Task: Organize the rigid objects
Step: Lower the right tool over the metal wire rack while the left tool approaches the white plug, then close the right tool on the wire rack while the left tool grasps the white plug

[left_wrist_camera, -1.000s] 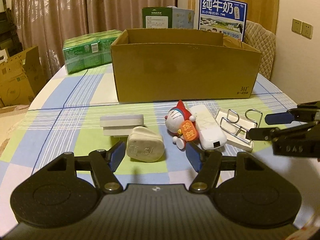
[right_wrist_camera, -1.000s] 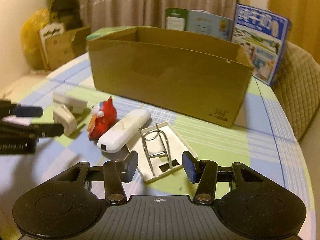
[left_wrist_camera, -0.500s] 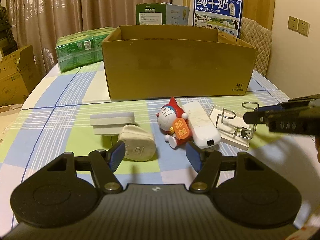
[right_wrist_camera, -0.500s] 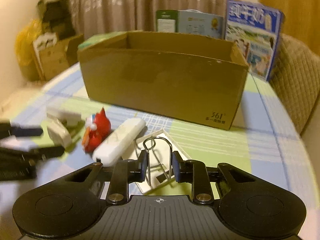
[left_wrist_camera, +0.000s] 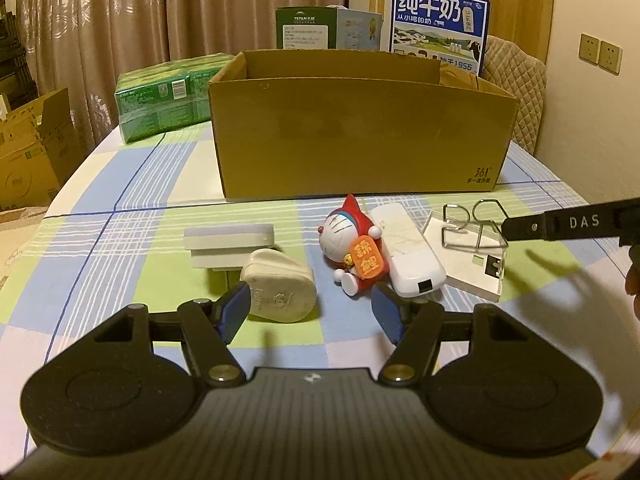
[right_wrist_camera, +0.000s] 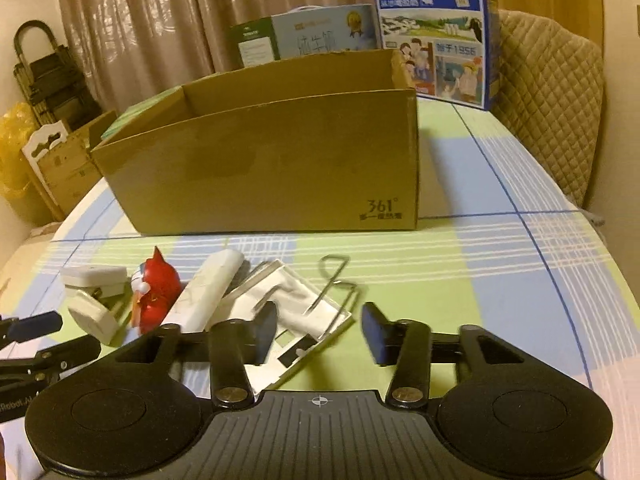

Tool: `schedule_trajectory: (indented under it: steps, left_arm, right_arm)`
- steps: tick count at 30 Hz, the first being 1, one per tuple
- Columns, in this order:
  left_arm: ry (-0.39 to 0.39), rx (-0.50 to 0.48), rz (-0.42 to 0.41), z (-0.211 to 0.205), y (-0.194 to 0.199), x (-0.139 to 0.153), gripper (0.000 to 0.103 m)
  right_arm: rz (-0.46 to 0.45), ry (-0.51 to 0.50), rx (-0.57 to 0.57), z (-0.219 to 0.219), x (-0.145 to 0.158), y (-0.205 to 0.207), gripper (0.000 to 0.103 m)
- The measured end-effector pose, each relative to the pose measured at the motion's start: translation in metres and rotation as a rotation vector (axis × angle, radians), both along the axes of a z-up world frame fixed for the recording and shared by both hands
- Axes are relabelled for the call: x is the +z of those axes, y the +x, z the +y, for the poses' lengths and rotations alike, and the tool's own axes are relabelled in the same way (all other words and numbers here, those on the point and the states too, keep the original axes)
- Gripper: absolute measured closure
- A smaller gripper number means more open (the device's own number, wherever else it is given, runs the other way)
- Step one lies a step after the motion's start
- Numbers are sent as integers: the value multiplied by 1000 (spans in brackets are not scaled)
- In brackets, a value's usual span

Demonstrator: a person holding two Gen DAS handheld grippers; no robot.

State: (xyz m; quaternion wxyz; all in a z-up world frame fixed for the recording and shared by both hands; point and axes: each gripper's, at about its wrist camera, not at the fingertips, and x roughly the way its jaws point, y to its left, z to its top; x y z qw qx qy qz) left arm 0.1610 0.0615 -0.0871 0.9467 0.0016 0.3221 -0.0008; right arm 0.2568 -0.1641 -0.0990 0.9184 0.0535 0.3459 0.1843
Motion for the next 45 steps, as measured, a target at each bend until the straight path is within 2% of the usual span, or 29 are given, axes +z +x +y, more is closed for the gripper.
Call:
schedule_trajectory:
  steps: [1, 4, 11, 15, 22, 28, 32, 34, 45]
  left_arm:
    - [1, 1, -1, 0, 0, 0, 41]
    - [-1, 8, -2, 1, 0, 0, 41]
    - [-2, 23, -3, 3, 5, 0, 40]
    - [-15, 41, -4, 7, 8, 0, 40]
    - [-38, 52, -1, 9, 12, 1, 38]
    - [-55, 68, 5, 14, 14, 0, 38]
    - [-60, 70, 10, 14, 15, -2, 38]
    - [-59, 70, 12, 14, 15, -3, 38]
    - [-25, 58, 19, 13, 18, -6, 38]
  right_arm:
    - [-2, 1, 2, 1, 0, -1, 44]
    - [-7, 7, -7, 5, -2, -1, 32]
    - [-24, -18, -22, 20, -6, 7, 29]
    - [-69, -58, -30, 32, -11, 14, 26]
    - [-149, -157, -38, 48, -19, 22, 26]
    - [-168, -203, -35, 58, -29, 29, 26]
    - [-166, -202, -53, 57, -32, 34, 27]
    - [-170, -197, -49, 57, -31, 34, 34]
    - [-170, -171, -67, 50, -23, 25, 36]
